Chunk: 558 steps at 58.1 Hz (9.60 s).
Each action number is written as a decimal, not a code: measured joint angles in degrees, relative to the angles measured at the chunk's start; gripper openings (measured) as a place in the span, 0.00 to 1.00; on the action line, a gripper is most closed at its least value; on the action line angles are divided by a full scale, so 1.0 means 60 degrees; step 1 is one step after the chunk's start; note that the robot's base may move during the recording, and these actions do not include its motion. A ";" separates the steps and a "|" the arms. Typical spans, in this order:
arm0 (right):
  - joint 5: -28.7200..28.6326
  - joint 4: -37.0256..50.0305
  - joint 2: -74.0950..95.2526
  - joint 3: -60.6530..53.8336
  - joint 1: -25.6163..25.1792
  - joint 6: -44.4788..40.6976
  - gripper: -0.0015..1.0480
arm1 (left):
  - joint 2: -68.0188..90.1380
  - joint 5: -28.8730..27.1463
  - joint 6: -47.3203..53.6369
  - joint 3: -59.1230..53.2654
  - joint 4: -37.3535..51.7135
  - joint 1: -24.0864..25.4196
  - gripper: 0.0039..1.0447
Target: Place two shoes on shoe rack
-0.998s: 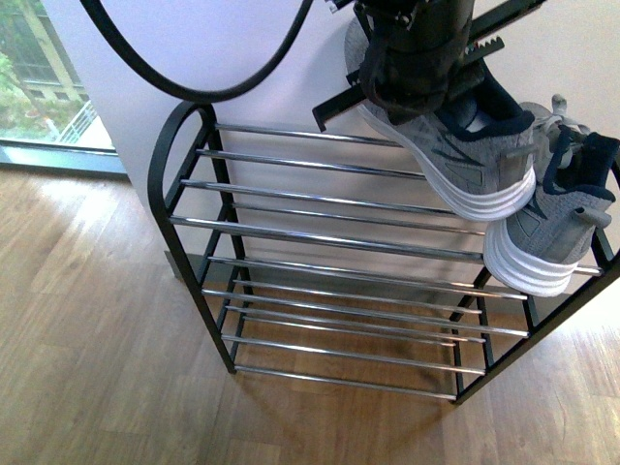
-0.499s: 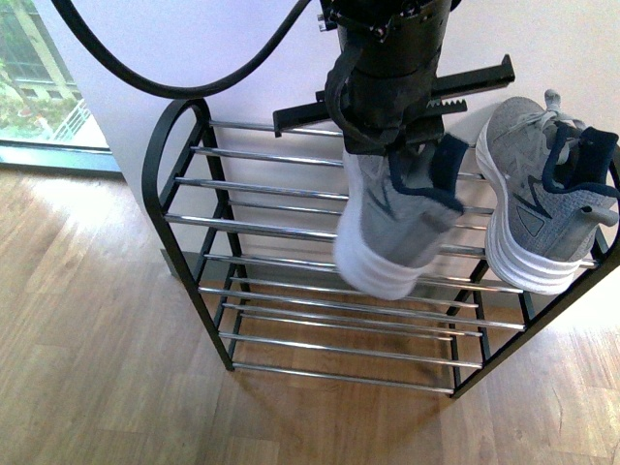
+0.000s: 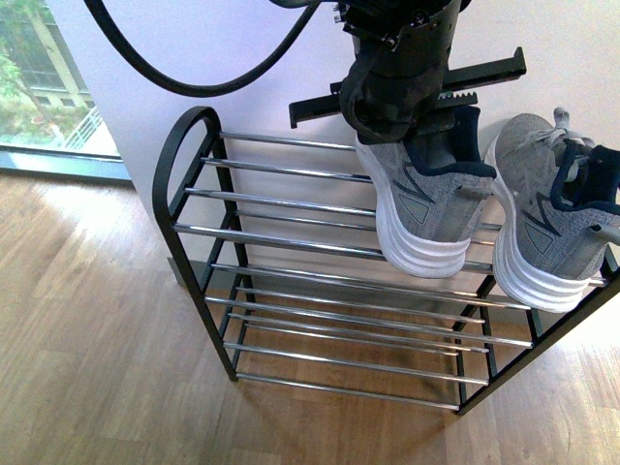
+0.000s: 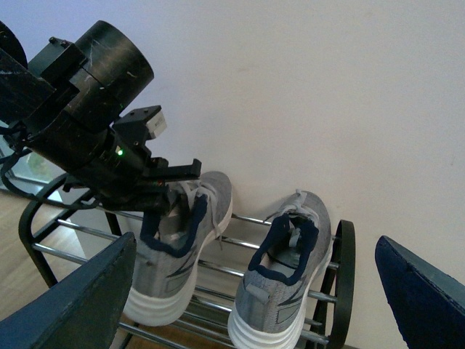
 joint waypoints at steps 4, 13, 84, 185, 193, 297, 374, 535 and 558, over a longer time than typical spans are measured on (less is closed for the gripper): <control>0.0000 0.0000 0.0000 0.0000 0.0000 0.0000 0.91 | 0.0120 0.0062 -0.0131 0.0062 0.0011 0.0018 0.01; 0.0000 0.0000 0.0000 0.0000 0.0000 0.0000 0.91 | 0.0419 0.0193 -0.0138 0.0193 -0.0040 -0.0007 0.01; 0.0000 0.0000 0.0000 0.0000 0.0000 0.0000 0.91 | 0.1300 0.0863 0.1137 0.2255 -0.1636 -0.0299 0.01; 0.0000 0.0000 0.0000 0.0000 0.0000 0.0000 0.91 | -0.7759 -0.3071 0.5850 -1.1752 1.2571 0.2433 0.25; 0.0000 0.0000 0.0000 0.0000 0.0000 0.0000 0.91 | -0.8816 -0.2240 0.6029 -1.3311 1.2655 0.3075 0.01; 0.0000 0.0000 0.0000 0.0000 0.0000 0.0000 0.91 | -2.0043 0.1086 0.6138 -1.6965 0.5380 0.6502 0.01; 0.0029 -0.0033 0.0000 0.0000 0.0011 0.0022 0.91 | -2.2323 0.1100 0.6182 -1.6961 0.2943 0.6524 0.91; 0.0011 -0.0036 -0.0022 0.0000 0.0018 0.0044 0.91 | -2.2323 0.1096 0.6182 -1.6965 0.2940 0.6543 0.91; 0.0004 -0.0036 -0.0025 0.0000 0.0018 0.0040 0.91 | -2.2323 0.1096 0.6182 -1.6965 0.2940 0.6543 0.91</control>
